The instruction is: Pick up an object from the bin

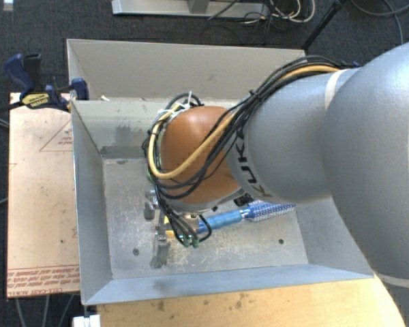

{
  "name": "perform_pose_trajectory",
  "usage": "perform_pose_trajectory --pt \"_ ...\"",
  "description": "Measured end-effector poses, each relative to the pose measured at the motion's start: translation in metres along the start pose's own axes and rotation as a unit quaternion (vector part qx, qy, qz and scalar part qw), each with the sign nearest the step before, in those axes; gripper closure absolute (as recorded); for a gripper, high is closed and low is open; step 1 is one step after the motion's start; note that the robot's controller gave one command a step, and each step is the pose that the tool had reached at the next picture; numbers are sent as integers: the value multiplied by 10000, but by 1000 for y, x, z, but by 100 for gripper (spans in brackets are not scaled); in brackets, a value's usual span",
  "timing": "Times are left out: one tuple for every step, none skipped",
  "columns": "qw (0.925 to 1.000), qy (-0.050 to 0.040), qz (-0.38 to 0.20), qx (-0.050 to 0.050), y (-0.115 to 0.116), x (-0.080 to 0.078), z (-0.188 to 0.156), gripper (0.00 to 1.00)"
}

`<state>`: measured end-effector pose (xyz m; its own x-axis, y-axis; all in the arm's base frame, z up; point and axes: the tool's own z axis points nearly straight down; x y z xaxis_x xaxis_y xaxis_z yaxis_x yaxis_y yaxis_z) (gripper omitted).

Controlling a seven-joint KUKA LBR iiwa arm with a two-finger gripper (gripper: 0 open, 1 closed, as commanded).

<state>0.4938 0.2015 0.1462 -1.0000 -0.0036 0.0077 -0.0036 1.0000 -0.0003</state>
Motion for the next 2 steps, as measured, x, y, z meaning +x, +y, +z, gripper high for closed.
perform_pose_trajectory --pt "9985 -15 545 9 -42 -34 71 0" --pt "9935 -89 -1136 -4 -98 0 75 0"
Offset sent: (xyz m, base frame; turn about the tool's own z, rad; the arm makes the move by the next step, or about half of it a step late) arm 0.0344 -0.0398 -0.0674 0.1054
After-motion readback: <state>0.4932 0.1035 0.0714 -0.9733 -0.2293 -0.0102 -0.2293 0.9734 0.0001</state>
